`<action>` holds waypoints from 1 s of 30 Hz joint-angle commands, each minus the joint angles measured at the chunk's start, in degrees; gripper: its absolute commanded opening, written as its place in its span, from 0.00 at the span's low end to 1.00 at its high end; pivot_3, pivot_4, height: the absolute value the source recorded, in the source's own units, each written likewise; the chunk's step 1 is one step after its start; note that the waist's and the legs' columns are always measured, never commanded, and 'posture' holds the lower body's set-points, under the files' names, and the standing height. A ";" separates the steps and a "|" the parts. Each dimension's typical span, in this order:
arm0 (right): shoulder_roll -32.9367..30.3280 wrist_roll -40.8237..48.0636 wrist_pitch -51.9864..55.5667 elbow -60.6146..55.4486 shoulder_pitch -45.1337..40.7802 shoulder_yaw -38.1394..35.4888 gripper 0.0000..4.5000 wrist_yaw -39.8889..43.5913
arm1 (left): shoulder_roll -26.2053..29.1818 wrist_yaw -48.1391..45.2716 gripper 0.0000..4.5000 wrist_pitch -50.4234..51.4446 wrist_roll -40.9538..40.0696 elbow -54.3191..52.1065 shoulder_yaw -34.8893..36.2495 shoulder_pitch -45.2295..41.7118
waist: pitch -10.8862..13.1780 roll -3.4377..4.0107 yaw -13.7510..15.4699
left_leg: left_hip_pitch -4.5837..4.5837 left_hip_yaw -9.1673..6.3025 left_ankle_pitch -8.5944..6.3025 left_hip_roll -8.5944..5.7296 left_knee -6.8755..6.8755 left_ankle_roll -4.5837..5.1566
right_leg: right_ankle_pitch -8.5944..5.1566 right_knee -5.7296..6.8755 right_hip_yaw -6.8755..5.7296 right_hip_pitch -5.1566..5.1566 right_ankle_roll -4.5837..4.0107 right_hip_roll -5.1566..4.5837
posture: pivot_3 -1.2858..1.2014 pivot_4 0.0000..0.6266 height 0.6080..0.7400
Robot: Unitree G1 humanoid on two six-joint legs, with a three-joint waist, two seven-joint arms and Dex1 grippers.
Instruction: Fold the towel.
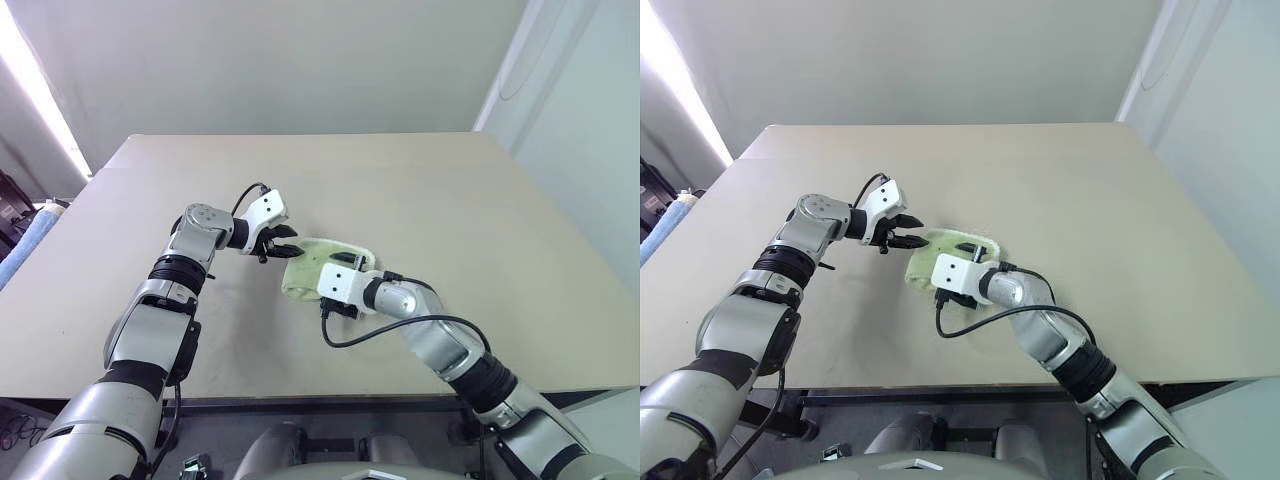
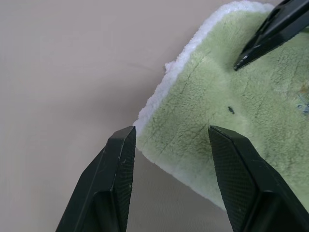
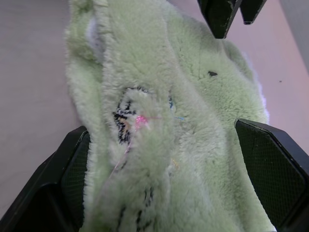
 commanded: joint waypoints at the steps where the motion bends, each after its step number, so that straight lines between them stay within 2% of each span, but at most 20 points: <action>1: 0.48 -2.35 -1.19 1.57 -1.47 -1.33 1.00 -1.70 | -0.25 0.15 0.56 0.57 -1.22 -0.46 1.43 -2.57 | 0.00 0.00 0.02 | 0.00 -0.03 0.01 0.01 0.01 -0.01 | 0.01 0.00 0.01 0.00 -0.02 0.03 | 0.52 0.00 0.74; 5: 1.24 -4.00 -2.44 2.42 -1.05 -0.88 1.00 -2.78 | 0.04 0.54 0.56 -0.27 -0.54 -0.27 1.15 -2.47 | 0.00 0.00 0.02 | 0.02 -0.09 0.02 0.02 0.01 -0.03 | 0.04 0.00 0.04 -0.01 -0.06 0.07 | 0.52 0.00 0.74; 8: 3.24 -2.17 -3.23 1.93 -0.26 -2.10 0.85 -2.85 | -0.29 0.53 0.57 2.22 -2.20 0.20 2.77 -3.24 | 0.00 0.00 0.00 | 0.03 -0.12 0.02 0.02 0.00 -0.04 | 0.04 0.00 0.06 -0.02 -0.08 0.09 | 0.52 0.00 0.74; 17: 4.07 -3.07 -2.57 3.46 -0.37 -3.73 0.13 -4.48 | -0.37 1.49 0.57 0.90 -1.19 1.31 2.26 -3.83 | 0.00 0.01 0.05 | 0.01 -0.14 0.03 0.01 -0.02 -0.05 | 0.04 -0.01 0.07 -0.06 -0.08 0.13 | 0.52 0.00 0.74; 19: 4.27 -2.82 -2.52 3.42 -0.44 -4.37 0.01 -4.87 | -0.40 1.66 0.57 0.61 -1.02 1.44 2.15 -3.79 | 0.00 0.01 0.06 | 0.01 -0.14 0.03 0.01 -0.02 -0.05 | 0.04 -0.01 0.07 -0.06 -0.08 0.13 | 0.52 0.00 0.74; 26: 3.00 1.19 -1.65 -3.99 -0.20 -10.46 0.01 -2.27 | -0.46 1.78 0.57 0.10 -0.68 1.49 1.76 -3.43 | 0.01 0.02 0.20 | 0.00 -0.14 0.03 0.01 -0.03 -0.06 | 0.04 -0.02 0.07 -0.07 -0.08 0.11 | 0.52 0.00 0.74; 30: -1.38 2.13 0.50 -8.85 0.04 -15.59 0.01 0.02 | -0.62 1.85 0.57 -0.01 -0.72 1.70 1.72 -3.52 | 0.01 0.02 0.33 | -0.03 -0.14 0.02 0.00 -0.03 -0.06 | 0.04 -0.05 0.07 -0.06 -0.07 0.10 | 0.52 0.00 0.74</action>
